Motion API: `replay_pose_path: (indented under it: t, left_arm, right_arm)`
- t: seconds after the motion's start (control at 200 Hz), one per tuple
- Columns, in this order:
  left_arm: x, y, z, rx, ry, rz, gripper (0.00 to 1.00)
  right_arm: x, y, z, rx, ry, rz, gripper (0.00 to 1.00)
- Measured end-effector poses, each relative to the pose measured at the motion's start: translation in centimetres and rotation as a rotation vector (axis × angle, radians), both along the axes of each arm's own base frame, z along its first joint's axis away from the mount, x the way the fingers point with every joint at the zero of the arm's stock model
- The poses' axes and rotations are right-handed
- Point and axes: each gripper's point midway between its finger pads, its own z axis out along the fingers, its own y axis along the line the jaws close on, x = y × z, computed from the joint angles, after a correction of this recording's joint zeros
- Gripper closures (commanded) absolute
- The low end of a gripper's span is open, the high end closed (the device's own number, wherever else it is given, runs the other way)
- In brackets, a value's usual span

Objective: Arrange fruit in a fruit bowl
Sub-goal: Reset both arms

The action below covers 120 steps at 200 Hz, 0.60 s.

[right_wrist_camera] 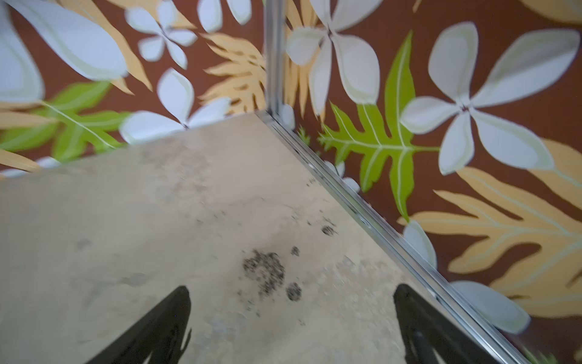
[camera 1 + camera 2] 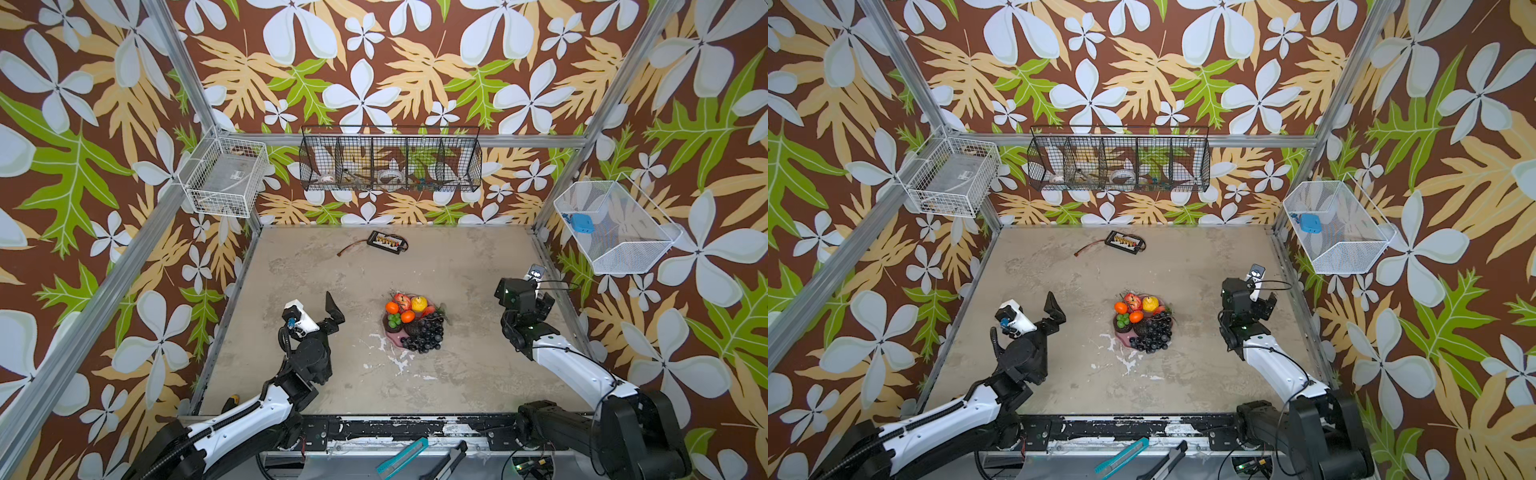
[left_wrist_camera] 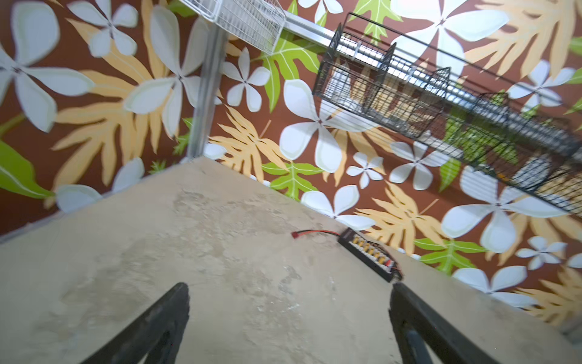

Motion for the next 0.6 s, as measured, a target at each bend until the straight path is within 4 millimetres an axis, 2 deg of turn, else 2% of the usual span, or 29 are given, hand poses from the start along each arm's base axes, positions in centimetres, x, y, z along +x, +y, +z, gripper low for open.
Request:
replay_pose_path:
  t: [0.14, 0.31, 0.41, 0.48, 0.601]
  left_arm:
    - [1.0, 2.2, -0.4, 0.166, 0.052, 0.144, 0.0]
    - [2.6, 3.6, -3.2, 0.368, 0.168, 0.223, 0.0]
    - [3.1, 4.0, -5.8, 0.502, 0.27, 0.229, 0.0]
    - [3.6, 3.8, -6.1, 0.507, 0.26, 0.197, 0.0]
    - [3.1, 5.6, -6.4, 0.46, 0.247, 0.229, 0.0]
  right_arm:
    - [1.9, -0.2, -1.6, -0.033, 0.023, -0.024, 0.01]
    - [2.1, 0.0, -4.5, -0.091, 0.081, 0.024, 0.0]
    - [1.7, 0.3, -5.6, -0.112, 0.077, 0.069, 0.0]
    - [1.5, 0.7, -5.7, -0.124, 0.057, 0.108, 0.0]
    - [0.6, 1.2, -6.1, -0.14, 0.02, 0.165, 0.01]
